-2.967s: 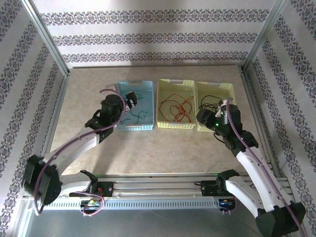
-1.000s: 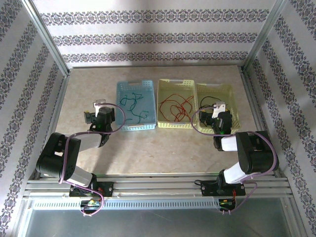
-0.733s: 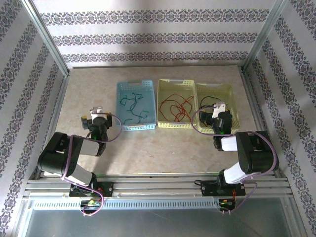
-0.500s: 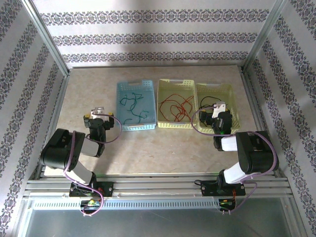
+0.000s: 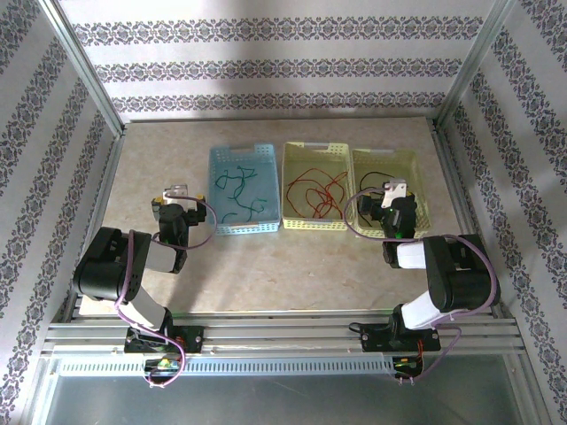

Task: Untangle the cables

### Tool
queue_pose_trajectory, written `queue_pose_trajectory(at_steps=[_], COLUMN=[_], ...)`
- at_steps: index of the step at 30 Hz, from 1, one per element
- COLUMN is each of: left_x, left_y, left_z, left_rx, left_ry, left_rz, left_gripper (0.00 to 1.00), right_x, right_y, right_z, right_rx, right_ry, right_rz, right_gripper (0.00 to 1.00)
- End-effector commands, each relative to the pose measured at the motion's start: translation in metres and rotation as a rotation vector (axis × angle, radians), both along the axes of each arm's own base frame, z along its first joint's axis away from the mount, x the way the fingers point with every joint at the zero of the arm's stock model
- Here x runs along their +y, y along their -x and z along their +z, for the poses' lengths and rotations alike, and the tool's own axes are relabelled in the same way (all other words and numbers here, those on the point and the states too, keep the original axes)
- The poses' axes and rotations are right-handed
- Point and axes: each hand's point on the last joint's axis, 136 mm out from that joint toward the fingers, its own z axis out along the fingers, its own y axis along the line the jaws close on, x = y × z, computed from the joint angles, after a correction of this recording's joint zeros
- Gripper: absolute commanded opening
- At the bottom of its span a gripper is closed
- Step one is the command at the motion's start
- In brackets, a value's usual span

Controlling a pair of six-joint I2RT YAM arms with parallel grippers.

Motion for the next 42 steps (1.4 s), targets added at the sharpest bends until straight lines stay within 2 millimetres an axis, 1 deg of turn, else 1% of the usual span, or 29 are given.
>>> queue_pose_trajectory(at_steps=[1, 42], left_x=[0.0037, 0.0036], left_y=[-0.0026, -0.0026], left_z=[0.0027, 0.0030], left_rx=[-0.005, -0.007], left_ry=[0.017, 0.014], left_rz=[0.007, 0.006], left_gripper=[0.99, 0.99], right_x=[-0.0035, -0.0029], right_y=[-0.0057, -0.0062], right_z=[0.0091, 0.0086], right_rx=[-0.028, -0.024], right_ry=[-0.014, -0.025], right_rz=[-0.015, 0.001], right_gripper=[0.98, 0.98])
